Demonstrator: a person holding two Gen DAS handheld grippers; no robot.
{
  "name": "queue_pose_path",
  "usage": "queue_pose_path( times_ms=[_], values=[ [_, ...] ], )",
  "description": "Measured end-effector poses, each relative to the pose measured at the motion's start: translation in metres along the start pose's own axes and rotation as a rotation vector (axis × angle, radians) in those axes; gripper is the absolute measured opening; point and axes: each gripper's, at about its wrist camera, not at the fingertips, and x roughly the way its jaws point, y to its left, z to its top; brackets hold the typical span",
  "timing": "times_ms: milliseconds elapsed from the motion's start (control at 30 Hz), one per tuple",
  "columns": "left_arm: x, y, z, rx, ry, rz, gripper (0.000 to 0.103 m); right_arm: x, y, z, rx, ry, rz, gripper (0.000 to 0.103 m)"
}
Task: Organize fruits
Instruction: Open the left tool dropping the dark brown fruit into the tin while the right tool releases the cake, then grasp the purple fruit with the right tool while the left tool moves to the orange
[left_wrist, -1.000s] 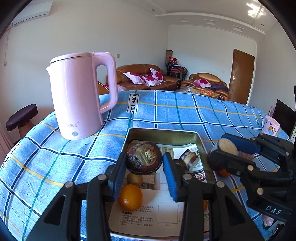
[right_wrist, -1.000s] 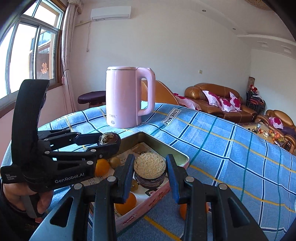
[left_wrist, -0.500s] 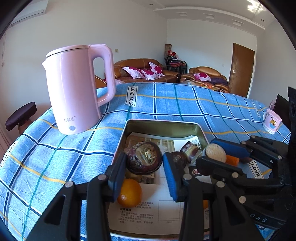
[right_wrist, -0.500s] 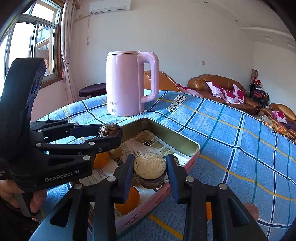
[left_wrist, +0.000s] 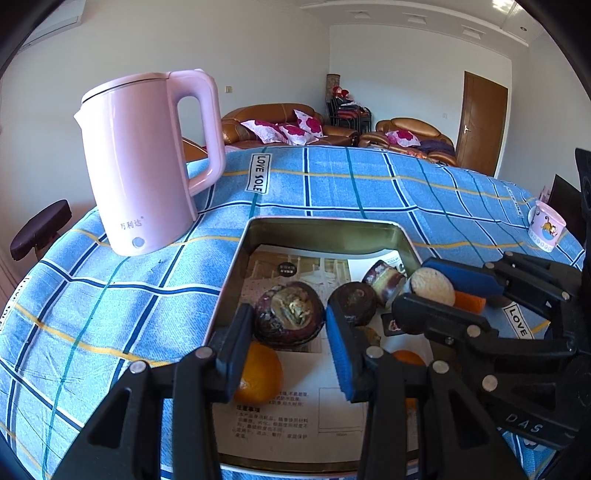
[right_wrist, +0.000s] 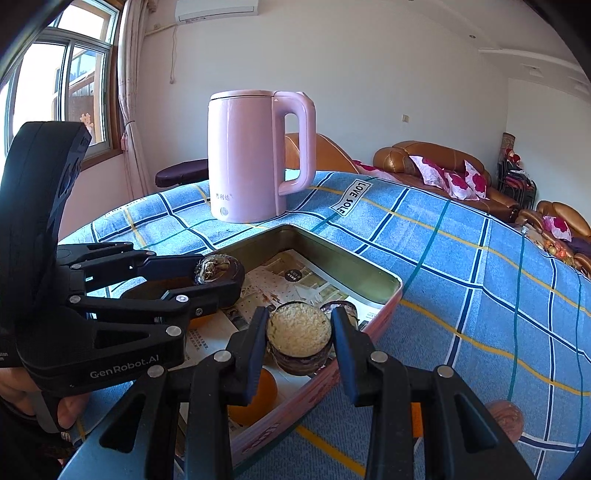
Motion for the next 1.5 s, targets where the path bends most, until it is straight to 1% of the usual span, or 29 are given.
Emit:
queue_pose_path(
  times_ms=[133, 267, 300, 333, 367, 400, 433, 467, 500, 567, 633, 733, 767, 800, 833, 900, 933, 1067, 1133, 1267, 1400, 1500],
  values=[
    [0.005, -0.001, -0.001, 0.0, 0.019, -0.001, 0.042, 0.001, -0.001, 0.0, 0.005, 0.007, 0.003, 0.037],
    [0.003, -0.002, -0.001, 0.005, 0.014, 0.008, 0.043, 0.004, -0.002, 0.0, 0.008, 0.02, 0.005, 0.037],
    [0.003, -0.002, -0.001, 0.005, 0.013, 0.009, 0.043, 0.004, -0.001, -0.001, 0.006, 0.021, 0.004, 0.041],
    [0.003, -0.001, -0.001, 0.004, 0.014, 0.015, 0.043, 0.004, 0.0, -0.001, 0.002, 0.021, 0.005, 0.048],
    [0.003, 0.0, -0.001, 0.002, 0.016, 0.017, 0.045, 0.004, 0.001, -0.001, -0.002, 0.02, 0.0, 0.049],
    [0.003, 0.001, -0.001, -0.002, 0.016, 0.02, 0.05, 0.003, 0.001, -0.001, -0.003, 0.018, -0.002, 0.051],
    [0.003, 0.002, -0.001, -0.006, 0.015, 0.026, 0.053, 0.003, 0.001, -0.001, -0.002, 0.015, -0.002, 0.052],
    [0.003, 0.003, -0.001, -0.011, 0.013, 0.033, 0.059, 0.002, 0.001, -0.001, -0.002, 0.013, -0.002, 0.052],
    [0.002, 0.004, -0.001, -0.015, 0.01, 0.035, 0.062, 0.001, 0.0, -0.001, 0.0, 0.01, -0.003, 0.052],
    [0.002, 0.005, -0.001, -0.023, 0.012, 0.022, 0.063, 0.0, -0.001, -0.002, 0.006, 0.002, -0.006, 0.055],
    [0.0, 0.005, -0.001, -0.025, 0.01, 0.018, 0.065, -0.002, -0.003, -0.002, 0.017, -0.005, -0.012, 0.06],
    [-0.002, 0.004, 0.0, -0.021, 0.003, 0.016, 0.069, -0.005, -0.006, -0.003, 0.029, -0.014, -0.012, 0.063],
    [-0.003, 0.004, 0.0, -0.023, 0.0, 0.011, 0.071, -0.006, -0.006, -0.003, 0.031, -0.018, -0.013, 0.064],
    [-0.005, 0.004, 0.001, -0.028, -0.005, 0.003, 0.077, -0.008, -0.006, -0.004, 0.031, -0.021, -0.017, 0.064],
    [-0.007, 0.003, 0.001, -0.034, -0.01, -0.007, 0.08, -0.01, -0.007, -0.004, 0.029, -0.025, -0.025, 0.064],
    [-0.013, 0.002, 0.002, -0.035, -0.031, 0.005, 0.097, -0.016, -0.009, -0.006, 0.024, -0.034, -0.046, 0.065],
    [-0.017, 0.001, 0.003, -0.035, -0.047, 0.004, 0.1, -0.02, -0.012, -0.008, 0.024, -0.037, -0.053, 0.066],
    [-0.025, -0.006, 0.007, -0.041, -0.066, -0.013, 0.101, -0.042, -0.034, -0.018, 0.039, -0.043, -0.109, 0.066],
    [-0.027, -0.011, 0.008, -0.044, -0.073, -0.013, 0.101, -0.055, -0.052, -0.025, 0.069, -0.036, -0.149, 0.066],
    [-0.027, -0.027, 0.008, -0.045, -0.081, -0.028, 0.101, -0.07, -0.094, -0.041, 0.152, 0.005, -0.245, 0.068],
    [-0.027, -0.047, 0.009, -0.026, -0.085, -0.043, 0.101, -0.072, -0.122, -0.055, 0.23, 0.058, -0.271, 0.068],
    [-0.03, -0.063, 0.009, 0.003, -0.096, -0.052, 0.101, -0.066, -0.129, -0.057, 0.248, 0.082, -0.25, 0.068]
  ],
)
